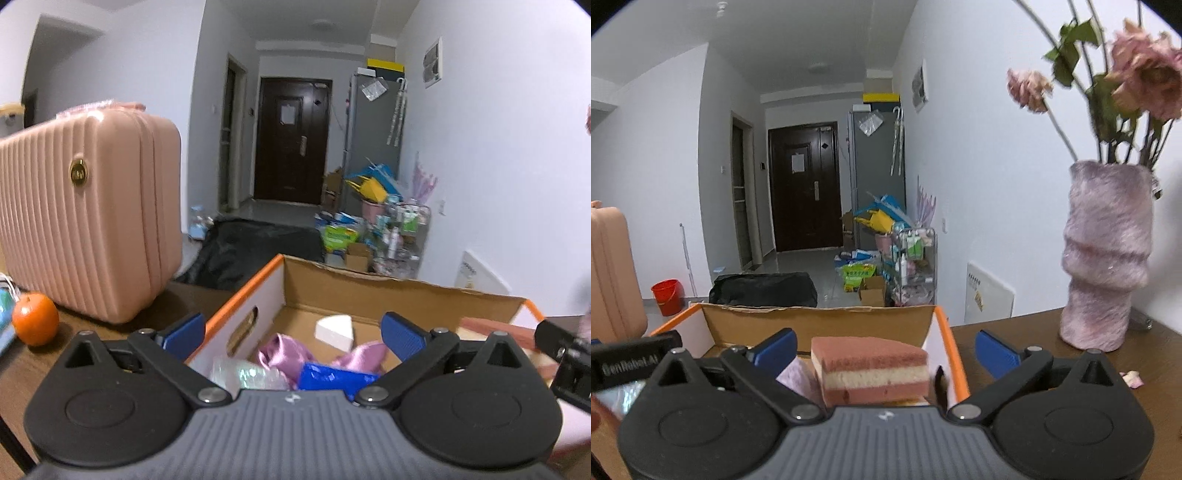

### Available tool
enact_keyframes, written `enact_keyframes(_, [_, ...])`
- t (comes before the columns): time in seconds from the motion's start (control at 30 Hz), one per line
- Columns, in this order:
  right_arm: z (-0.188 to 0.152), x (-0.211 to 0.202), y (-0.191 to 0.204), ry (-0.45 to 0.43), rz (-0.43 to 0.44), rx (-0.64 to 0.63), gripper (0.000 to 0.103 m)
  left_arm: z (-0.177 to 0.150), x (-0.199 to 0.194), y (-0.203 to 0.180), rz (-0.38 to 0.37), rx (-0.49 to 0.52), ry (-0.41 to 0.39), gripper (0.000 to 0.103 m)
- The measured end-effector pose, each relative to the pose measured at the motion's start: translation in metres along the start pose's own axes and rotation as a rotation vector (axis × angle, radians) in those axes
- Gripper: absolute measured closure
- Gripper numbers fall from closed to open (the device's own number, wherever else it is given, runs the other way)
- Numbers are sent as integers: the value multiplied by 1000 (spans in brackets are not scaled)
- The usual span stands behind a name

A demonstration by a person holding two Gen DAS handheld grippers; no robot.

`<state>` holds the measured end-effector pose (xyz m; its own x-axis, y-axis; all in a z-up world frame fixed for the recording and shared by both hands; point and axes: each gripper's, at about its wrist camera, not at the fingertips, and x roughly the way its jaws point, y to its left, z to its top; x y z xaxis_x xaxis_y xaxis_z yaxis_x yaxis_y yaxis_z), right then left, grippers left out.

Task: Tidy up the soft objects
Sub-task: 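Withdraw both tools and move the right tool toward the lavender mesh bag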

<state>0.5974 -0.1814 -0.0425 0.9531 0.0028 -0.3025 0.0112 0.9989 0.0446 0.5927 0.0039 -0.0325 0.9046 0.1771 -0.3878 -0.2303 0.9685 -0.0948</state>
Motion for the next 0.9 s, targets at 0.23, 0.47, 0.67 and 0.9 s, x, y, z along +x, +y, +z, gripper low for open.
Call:
enact_keyframes(0.23, [-8, -32, -10, -9, 18, -38, 0, -9, -29, 8, -45, 51, -22, 0])
enact_keyframes(0.47, [-20, -55, -24, 45, 58, -53, 0, -19, -51, 17, -89, 85, -10, 0])
enact_keyframes(0.67, [-33, -77, -35, 89, 80, -98, 0, -32, -74, 28, -128, 128, 6, 0])
enact_keyframes(0.9, [-47, -104, -48, 146, 110, -116, 0, -45, -97, 37, -176, 179, 35, 0])
